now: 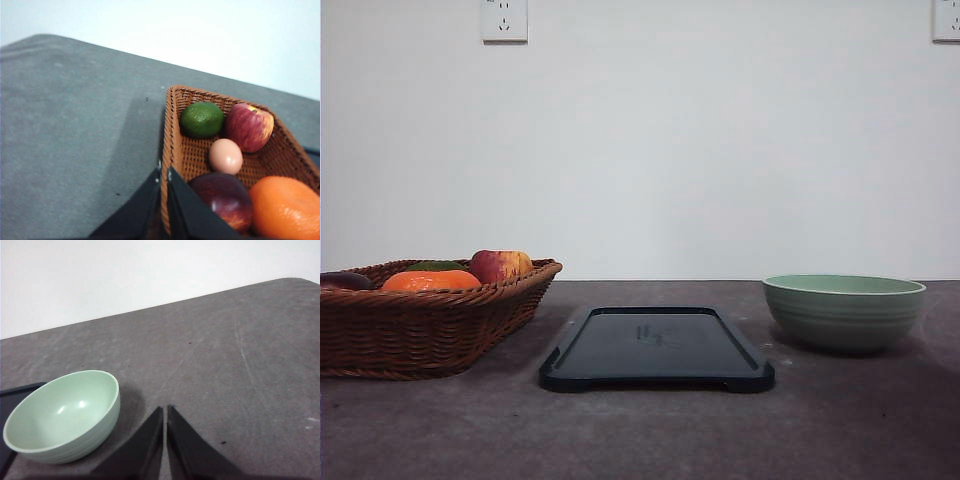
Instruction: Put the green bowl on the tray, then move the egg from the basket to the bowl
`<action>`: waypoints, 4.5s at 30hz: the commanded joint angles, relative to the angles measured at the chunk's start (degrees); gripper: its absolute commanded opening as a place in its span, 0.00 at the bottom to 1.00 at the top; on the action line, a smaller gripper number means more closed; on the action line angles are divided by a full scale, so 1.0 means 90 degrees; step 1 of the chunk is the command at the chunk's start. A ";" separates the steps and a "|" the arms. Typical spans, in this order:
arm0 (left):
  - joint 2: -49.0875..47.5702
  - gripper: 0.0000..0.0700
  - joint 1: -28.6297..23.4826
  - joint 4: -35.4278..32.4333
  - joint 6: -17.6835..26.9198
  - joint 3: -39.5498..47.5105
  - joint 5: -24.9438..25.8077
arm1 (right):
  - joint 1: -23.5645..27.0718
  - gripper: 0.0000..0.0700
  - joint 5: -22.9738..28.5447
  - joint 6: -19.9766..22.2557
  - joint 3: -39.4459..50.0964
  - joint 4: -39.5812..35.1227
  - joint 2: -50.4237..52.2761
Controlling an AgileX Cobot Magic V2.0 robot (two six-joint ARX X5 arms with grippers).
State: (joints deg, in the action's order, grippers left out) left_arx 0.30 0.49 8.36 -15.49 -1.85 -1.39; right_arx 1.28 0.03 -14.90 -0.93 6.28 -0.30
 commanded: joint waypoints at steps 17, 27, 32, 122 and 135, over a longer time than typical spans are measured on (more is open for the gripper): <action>0.0003 0.01 -0.0012 -0.2972 -0.0394 -0.0010 -0.0052 | 0.0002 0.00 -0.0007 -0.0851 -0.0106 -0.2546 0.0009; 0.0918 0.01 -0.0012 -0.1650 -0.0179 -0.1435 -0.0201 | 0.0002 0.00 -0.0139 -0.0307 -0.1480 -0.1437 -0.0812; 0.1821 0.01 -0.0012 -0.0603 -0.0099 -0.2511 -0.0110 | 0.0002 0.00 -0.0635 0.0172 -0.2298 -0.0801 -0.1614; 0.5639 0.55 0.0029 0.4080 0.2263 -0.6428 0.1710 | -0.0474 0.08 -0.1368 0.1650 -0.8864 0.4995 -1.1671; 0.5639 0.55 0.0029 0.4080 0.2263 -0.6428 0.1710 | -0.0476 0.00 -0.1336 0.1656 -0.9112 0.5386 -1.1657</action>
State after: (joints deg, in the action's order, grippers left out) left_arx 50.83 0.64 45.63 4.51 -58.35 13.73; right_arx -2.90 -11.95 -0.37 -81.09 54.64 -103.93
